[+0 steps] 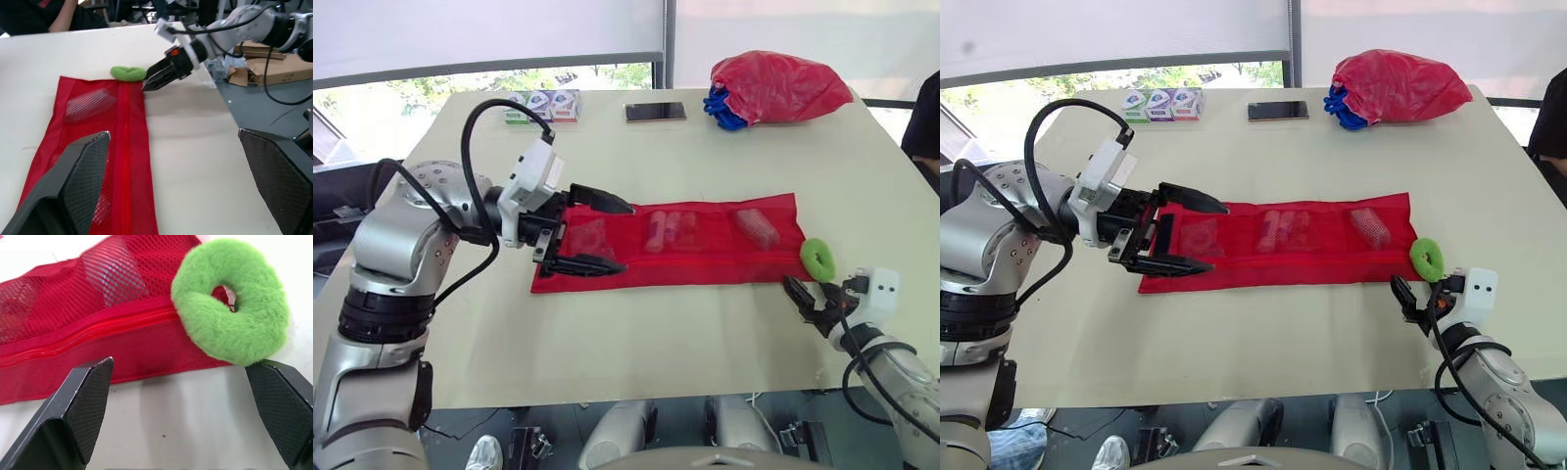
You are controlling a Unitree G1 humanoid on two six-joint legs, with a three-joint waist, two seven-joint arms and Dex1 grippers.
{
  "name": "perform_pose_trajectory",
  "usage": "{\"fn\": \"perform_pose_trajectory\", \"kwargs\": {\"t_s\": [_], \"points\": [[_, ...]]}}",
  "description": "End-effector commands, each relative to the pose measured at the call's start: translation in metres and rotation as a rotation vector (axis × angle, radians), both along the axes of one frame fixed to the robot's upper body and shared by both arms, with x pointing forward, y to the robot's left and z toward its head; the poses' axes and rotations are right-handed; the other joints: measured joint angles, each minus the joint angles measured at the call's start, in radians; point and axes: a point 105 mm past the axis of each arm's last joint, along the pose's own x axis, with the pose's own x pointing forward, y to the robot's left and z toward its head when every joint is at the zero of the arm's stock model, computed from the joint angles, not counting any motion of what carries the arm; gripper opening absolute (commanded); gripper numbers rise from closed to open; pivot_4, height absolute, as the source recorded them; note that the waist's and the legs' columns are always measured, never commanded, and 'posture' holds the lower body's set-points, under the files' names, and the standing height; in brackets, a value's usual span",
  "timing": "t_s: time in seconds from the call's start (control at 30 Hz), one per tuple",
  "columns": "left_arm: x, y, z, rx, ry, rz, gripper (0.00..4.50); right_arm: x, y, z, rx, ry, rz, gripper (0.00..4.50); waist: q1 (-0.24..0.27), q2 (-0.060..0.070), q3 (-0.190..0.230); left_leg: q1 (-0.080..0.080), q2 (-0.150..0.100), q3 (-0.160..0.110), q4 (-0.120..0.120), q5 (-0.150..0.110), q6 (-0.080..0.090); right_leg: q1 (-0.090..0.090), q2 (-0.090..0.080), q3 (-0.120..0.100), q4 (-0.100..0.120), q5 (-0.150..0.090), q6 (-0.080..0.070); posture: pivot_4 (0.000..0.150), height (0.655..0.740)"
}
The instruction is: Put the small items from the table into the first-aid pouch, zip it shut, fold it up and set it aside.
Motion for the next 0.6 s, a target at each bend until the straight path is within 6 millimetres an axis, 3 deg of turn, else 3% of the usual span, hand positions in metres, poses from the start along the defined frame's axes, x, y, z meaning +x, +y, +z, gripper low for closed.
{"fn": "perform_pose_trajectory", "kwargs": {"t_s": [0.03, 0.6], "points": [[-0.008, -0.004, 0.013, -0.005, -0.049, -0.039, 4.47, 0.008, -0.006, 0.010, -0.017, -0.047, -0.013, 4.50, 0.000, 0.000, 0.000, 0.000, 0.000, 0.000, 0.000, 0.000, 0.000, 0.000, 0.000, 0.000, 0.000, 0.000, 0.000, 0.150, 0.7400], [-0.009, -0.011, 0.017, -0.020, -0.052, -0.039, 4.47, 0.016, -0.023, 0.014, -0.144, -0.098, -0.045, 4.50, 0.001, 0.000, 0.000, 0.000, 0.000, 0.000, 0.000, 0.000, 0.000, 0.000, 0.000, 0.000, 0.000, 0.000, 0.000, 0.150, 0.7400]]}}
